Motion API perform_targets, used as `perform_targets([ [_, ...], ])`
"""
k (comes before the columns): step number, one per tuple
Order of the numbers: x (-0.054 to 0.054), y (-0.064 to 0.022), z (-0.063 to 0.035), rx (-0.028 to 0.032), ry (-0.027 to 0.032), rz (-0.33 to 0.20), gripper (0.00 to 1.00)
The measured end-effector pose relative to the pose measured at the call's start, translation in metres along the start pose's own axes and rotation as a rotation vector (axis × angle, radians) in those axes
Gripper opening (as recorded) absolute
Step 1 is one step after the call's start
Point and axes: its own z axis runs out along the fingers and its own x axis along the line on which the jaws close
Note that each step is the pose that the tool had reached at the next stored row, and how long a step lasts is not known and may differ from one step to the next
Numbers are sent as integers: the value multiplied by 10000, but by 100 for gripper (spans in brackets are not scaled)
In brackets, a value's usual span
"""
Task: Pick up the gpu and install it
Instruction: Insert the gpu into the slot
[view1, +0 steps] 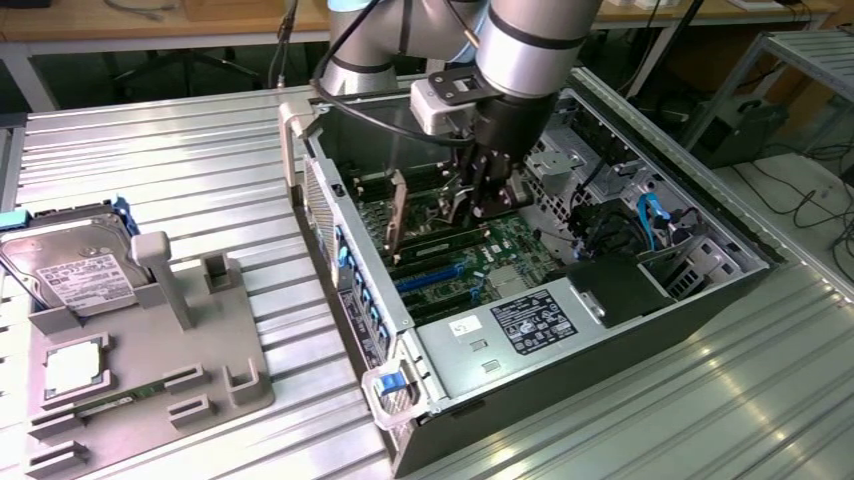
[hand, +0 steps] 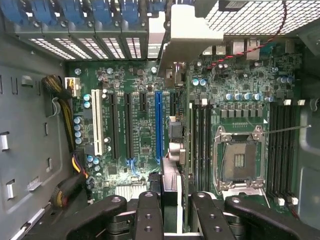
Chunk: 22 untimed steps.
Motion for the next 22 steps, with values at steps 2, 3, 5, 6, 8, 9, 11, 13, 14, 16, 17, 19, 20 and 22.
perform_targets([
  [2, 1, 24, 12, -5, -3, -7, 28],
  [3, 1, 34, 18, -10, -2, -7, 28],
  [5, 3, 39, 36, -17, -3, -9, 28],
  [6, 5, 40, 46, -20, -2, -8, 28],
  [8, 12, 41, 66, -26, 4, -6, 28],
  [9, 14, 41, 76, -28, 9, -6, 28],
  [11, 17, 51, 93, -34, 18, -7, 28],
  [13, 19, 100, 105, -36, 19, -7, 28],
  [14, 19, 119, 115, -38, 18, -7, 28],
  [16, 24, 127, 134, -45, 18, -7, 28],
  [17, 33, 128, 144, -47, 19, -7, 28],
  [19, 46, 129, 169, -55, 19, -6, 28],
  [20, 52, 129, 177, -60, 21, -6, 28],
  [22, 59, 130, 201, -72, 18, -4, 28],
])
